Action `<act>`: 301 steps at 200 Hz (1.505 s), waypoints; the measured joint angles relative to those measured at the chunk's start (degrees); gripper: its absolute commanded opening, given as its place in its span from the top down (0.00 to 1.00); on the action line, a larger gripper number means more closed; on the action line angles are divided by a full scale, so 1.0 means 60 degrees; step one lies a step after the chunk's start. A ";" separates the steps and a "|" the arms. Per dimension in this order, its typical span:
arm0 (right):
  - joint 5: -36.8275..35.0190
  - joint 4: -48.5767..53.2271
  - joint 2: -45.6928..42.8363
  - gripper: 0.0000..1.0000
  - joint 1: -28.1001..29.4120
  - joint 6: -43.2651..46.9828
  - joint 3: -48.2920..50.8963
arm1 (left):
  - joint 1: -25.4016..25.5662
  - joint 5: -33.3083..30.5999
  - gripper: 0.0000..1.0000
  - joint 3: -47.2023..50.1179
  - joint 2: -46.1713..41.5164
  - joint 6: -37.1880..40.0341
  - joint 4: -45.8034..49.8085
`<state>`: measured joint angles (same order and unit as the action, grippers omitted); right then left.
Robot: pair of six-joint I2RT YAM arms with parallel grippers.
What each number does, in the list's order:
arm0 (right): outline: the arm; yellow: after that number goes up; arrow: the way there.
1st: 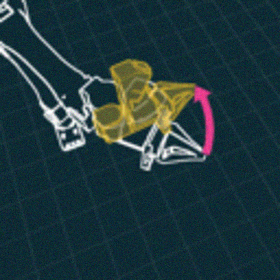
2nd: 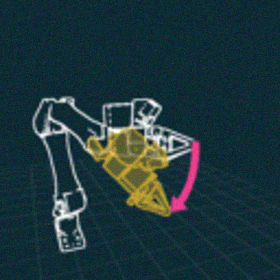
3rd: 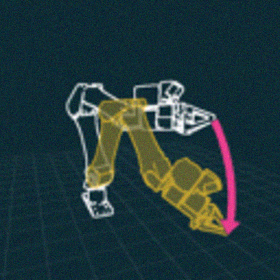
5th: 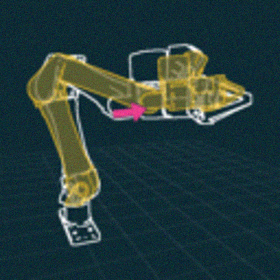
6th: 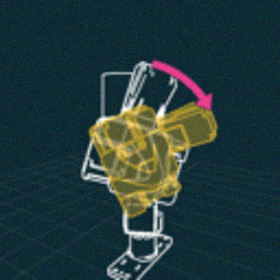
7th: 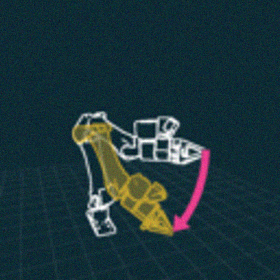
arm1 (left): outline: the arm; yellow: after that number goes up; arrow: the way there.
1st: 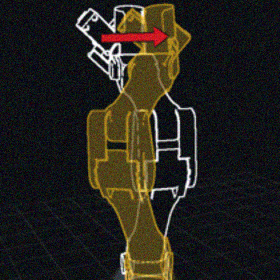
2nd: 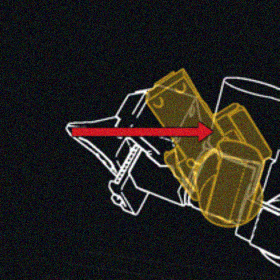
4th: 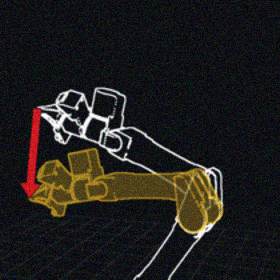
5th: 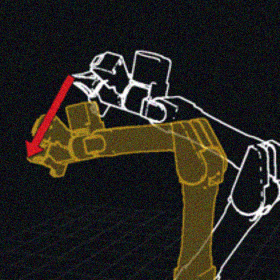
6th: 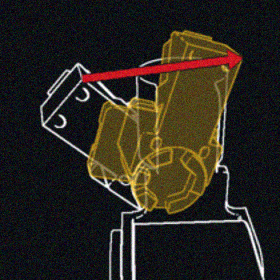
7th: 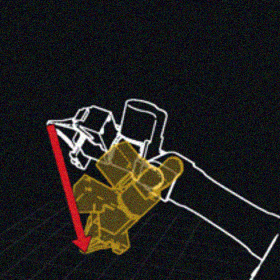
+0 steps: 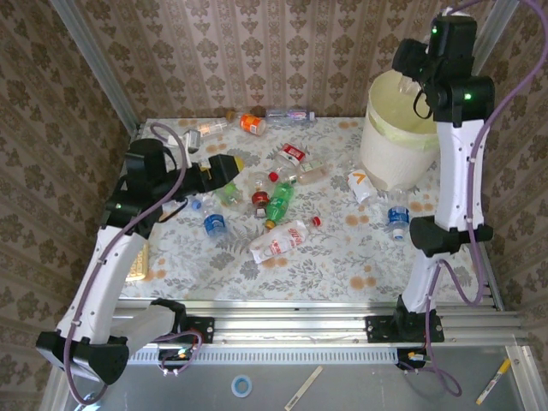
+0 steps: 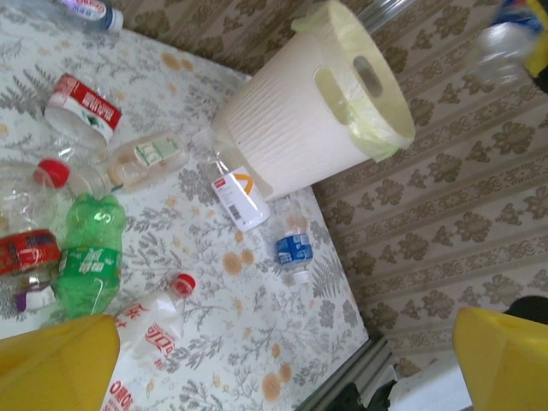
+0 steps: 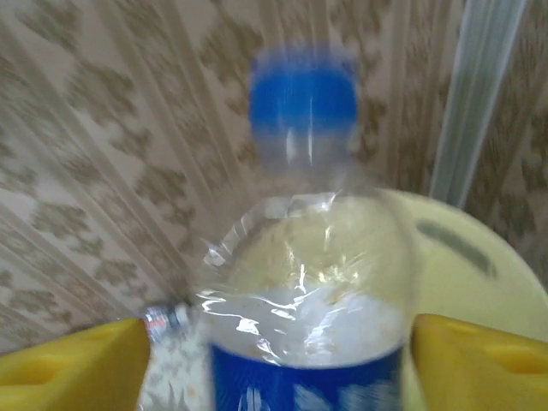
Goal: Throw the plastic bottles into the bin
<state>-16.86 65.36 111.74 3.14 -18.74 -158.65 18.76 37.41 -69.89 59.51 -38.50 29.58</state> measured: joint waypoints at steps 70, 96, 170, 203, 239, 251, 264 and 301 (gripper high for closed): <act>0.1282 0.0798 -0.1122 0.03 0.0011 -0.0688 0.0685 | 0.0255 -0.0535 0.00 0.0699 -0.0055 0.0481 0.0809; 0.1898 0.0914 -0.2127 0.01 0.0135 -0.0718 0.1603 | 0.0514 -0.0823 0.00 0.0772 0.0076 0.0987 0.1217; 0.3195 0.0178 -0.5176 0.00 0.2237 -0.1188 0.7395 | 0.2688 -0.1843 0.00 0.0022 0.2488 0.3289 0.2630; 0.3428 -0.0415 -0.6750 0.00 0.3264 -0.1927 1.0437 | 0.3388 -0.2240 0.02 -0.0412 0.3643 0.4269 0.3246; 0.3468 -0.0940 -0.8317 0.00 0.4003 -0.2892 1.3125 | 0.3861 -0.2769 0.05 -0.0441 0.4652 0.5023 0.3756; 0.3468 -0.1056 -0.8794 0.00 0.4200 -0.3242 1.3843 | 0.3949 -0.2929 0.05 -0.0437 0.4925 0.5275 0.3836; 0.3464 -0.1173 -0.9253 0.00 0.4393 -0.3603 1.4480 | 0.4003 -0.3093 0.07 -0.0437 0.5198 0.5541 0.3909; 0.3453 -0.1275 -0.9916 0.00 0.4732 -0.4237 1.5151 | 0.4105 -0.3548 0.08 -0.0437 0.6102 0.6331 0.4120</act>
<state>3.86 57.71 52.25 31.53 -44.16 -67.75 43.40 16.12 -72.51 96.12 -0.51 54.30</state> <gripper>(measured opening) 0.999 0.930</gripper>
